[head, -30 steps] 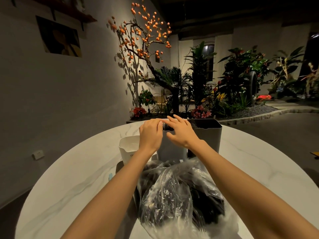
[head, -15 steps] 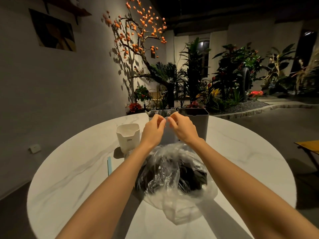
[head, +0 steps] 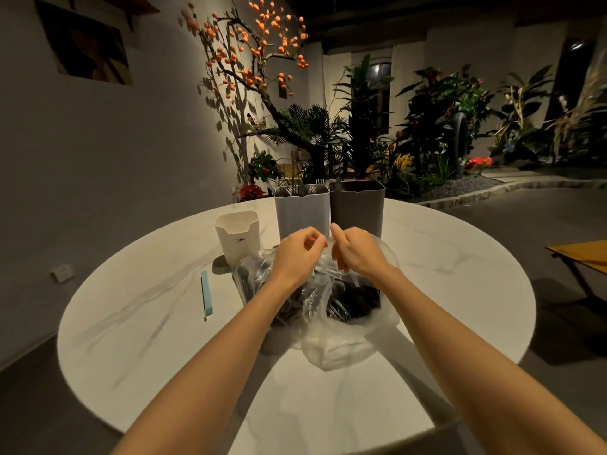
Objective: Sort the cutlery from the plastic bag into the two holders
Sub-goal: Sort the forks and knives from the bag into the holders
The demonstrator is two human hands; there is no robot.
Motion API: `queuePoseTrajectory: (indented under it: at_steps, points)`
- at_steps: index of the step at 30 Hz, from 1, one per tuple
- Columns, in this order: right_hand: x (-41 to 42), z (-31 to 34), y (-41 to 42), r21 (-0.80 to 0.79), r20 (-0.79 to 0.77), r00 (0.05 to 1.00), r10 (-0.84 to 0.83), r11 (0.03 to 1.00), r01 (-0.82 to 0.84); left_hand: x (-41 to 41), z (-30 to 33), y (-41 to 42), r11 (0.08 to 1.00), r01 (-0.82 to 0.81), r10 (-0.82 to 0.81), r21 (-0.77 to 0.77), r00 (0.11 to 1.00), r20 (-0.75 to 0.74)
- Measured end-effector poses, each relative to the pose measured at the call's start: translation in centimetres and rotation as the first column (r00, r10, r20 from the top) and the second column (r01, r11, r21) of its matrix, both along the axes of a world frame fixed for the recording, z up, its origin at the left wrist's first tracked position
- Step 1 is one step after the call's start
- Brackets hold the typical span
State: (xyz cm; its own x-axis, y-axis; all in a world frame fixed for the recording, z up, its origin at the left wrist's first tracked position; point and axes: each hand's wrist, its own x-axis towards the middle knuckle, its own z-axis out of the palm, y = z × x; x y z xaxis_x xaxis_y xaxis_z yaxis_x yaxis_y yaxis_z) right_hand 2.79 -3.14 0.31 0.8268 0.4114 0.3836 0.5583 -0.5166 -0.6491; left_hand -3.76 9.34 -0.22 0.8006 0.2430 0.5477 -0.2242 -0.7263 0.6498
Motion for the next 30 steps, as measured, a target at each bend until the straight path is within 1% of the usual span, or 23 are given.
queuePoseTrajectory:
  at_steps: [1, 3, 4, 5, 8, 9, 11, 13, 15, 17, 20, 22, 23, 25, 27, 30]
  points:
    - [0.0, -0.5, -0.4, -0.037, -0.010, 1.000, -0.001, 0.999, 0.000, 0.0, -0.6, 0.2, 0.993, -0.083, 0.086, 0.088, 0.996, -0.024]
    - [0.0, -1.4, -1.0, -0.089, -0.015, 0.999, -0.037, 0.995, 0.035, -0.3, -1.6, 0.6, 0.923, -0.258, 0.295, 0.287, 0.951, -0.093]
    - [0.1, -2.0, -1.1, -0.083, -0.006, 0.998, -0.061, 0.995, 0.060, -0.4, -2.2, 0.9, 0.890, -0.293, 0.360, 0.349, 0.922, -0.142]
    - [0.1, -2.5, -1.2, -0.087, 0.007, 0.997, -0.072, 0.994, 0.072, -0.5, -2.7, 1.1, 0.878, -0.294, 0.388, 0.378, 0.899, -0.202]
    - [0.6, -3.7, -1.2, -0.069, 0.039, 0.992, -0.118, 0.990, 0.121, -0.5, -3.7, 1.5, 0.887, -0.232, 0.375, 0.400, 0.867, -0.328]
    - [0.7, -3.8, -1.1, -0.091, 0.053, 0.992, -0.118, 0.988, 0.122, -0.4, -3.7, 1.4, 0.897, -0.209, 0.350, 0.390, 0.874, -0.337]
    - [0.9, -3.7, -1.0, -0.070, 0.080, 0.992, -0.099, 0.992, 0.105, 0.0, -3.6, 1.1, 0.917, -0.159, 0.286, 0.365, 0.901, -0.325]
    - [0.8, -3.4, -1.1, -0.042, 0.155, 0.985, -0.070, 0.996, 0.077, -0.1, -3.3, 0.7, 0.921, -0.106, 0.233, 0.374, 0.921, -0.313]
    - [0.8, -3.4, -1.0, -0.019, 0.228, 0.971, -0.072, 0.997, 0.078, -0.1, -3.0, 0.5, 0.927, -0.059, 0.196, 0.371, 0.918, -0.345]
    - [1.1, -3.4, -1.2, -0.008, 0.280, 0.952, -0.123, 0.991, 0.130, 0.2, -2.9, 0.3, 0.959, -0.004, 0.114, 0.284, 0.921, -0.372]
    - [1.2, -3.0, -1.8, -0.139, 0.321, 0.923, -0.212, 0.954, 0.267, 0.3, -2.8, 0.0, 0.997, 0.078, -0.064, 0.029, 0.939, -0.337]
    - [0.9, -2.9, -2.0, -0.151, 0.322, 0.932, -0.167, 0.963, 0.225, 0.1, -2.7, 0.1, 0.987, 0.105, -0.136, -0.121, 0.945, -0.296]
    - [0.8, -3.0, -1.9, -0.172, 0.299, 0.945, -0.135, 0.966, 0.192, -0.1, -2.5, 0.2, 0.979, 0.108, -0.155, -0.171, 0.943, -0.293]
    - [0.5, -3.4, -1.6, -0.274, 0.216, 0.969, -0.116, 0.946, 0.174, -0.4, -2.2, 0.5, 0.967, 0.130, -0.196, -0.220, 0.930, -0.312]
    - [0.2, -3.7, -1.2, -0.365, 0.158, 0.977, -0.142, 0.911, 0.192, -0.7, -2.0, 0.6, 0.963, 0.159, -0.227, -0.220, 0.915, -0.333]
    - [-0.4, -3.1, -0.6, -0.365, 0.086, 0.980, -0.182, 0.909, 0.201, -0.9, -1.9, 0.8, 0.944, 0.182, -0.263, -0.274, 0.917, -0.298]
